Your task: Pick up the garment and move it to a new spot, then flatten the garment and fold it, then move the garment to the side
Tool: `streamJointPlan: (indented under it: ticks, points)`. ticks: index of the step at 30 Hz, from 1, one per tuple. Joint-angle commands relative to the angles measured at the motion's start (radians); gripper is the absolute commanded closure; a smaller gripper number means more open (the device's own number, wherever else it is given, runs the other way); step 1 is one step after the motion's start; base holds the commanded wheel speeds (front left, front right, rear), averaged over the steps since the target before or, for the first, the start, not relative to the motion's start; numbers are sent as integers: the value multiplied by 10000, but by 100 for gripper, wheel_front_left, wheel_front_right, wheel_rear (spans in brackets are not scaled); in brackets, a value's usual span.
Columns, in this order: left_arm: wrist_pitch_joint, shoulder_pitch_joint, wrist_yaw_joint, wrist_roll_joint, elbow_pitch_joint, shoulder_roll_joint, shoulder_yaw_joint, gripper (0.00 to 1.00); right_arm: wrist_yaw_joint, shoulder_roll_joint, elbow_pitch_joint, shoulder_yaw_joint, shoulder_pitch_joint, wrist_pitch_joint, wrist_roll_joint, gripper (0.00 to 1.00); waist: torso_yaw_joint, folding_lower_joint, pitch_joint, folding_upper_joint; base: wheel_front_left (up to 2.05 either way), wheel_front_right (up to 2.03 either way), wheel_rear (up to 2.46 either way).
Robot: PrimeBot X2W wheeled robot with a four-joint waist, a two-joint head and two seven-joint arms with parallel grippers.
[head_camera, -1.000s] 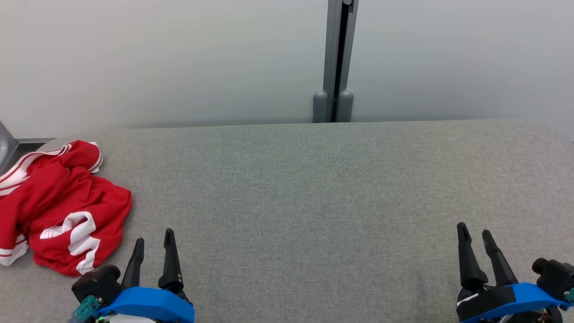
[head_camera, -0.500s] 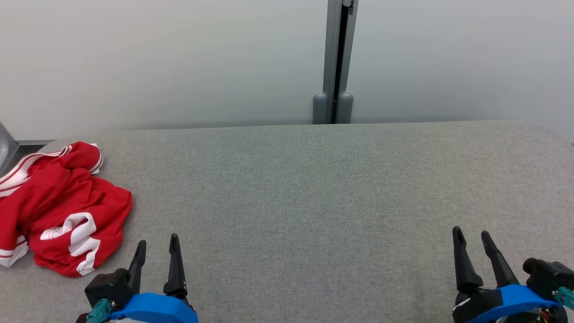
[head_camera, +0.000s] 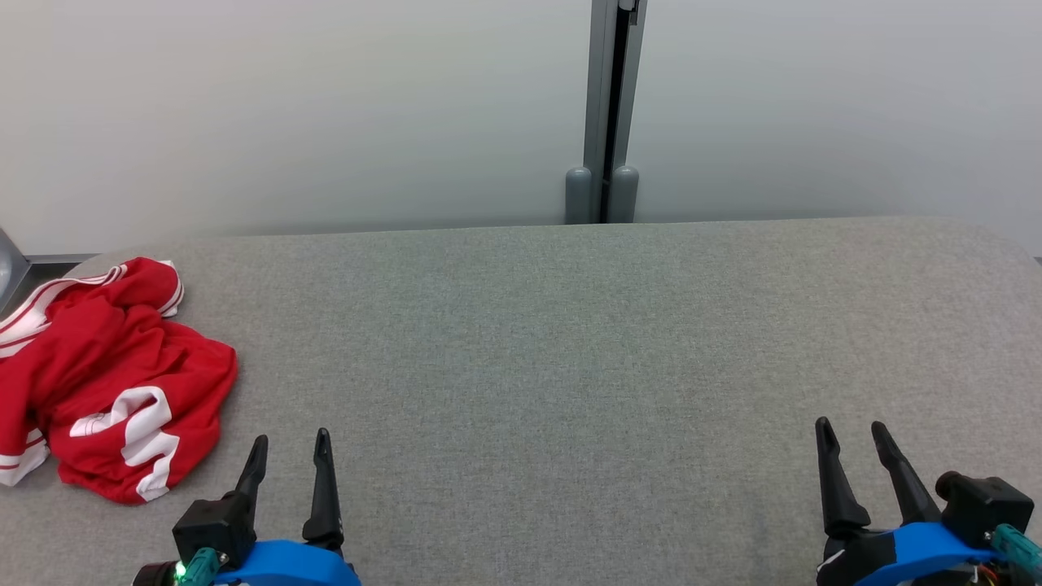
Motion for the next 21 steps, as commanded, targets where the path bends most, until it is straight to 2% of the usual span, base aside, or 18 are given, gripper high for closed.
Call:
streamJointPlan:
  ticks: [1, 21]
  points:
    - [-80, 14, 52, 177, -11, 68, -9, 0, 20, -83, -4, -15, 87, -122, -216, 0, 1, 0, 2, 0, 0, 0, 0]
    - [-298, 166, 287, 1058, 40, 287, -359, 0, 24, -92, 305, 52, 104, -380, -1420, 0, 27, 0, 32, 0, 0, 0, 0]
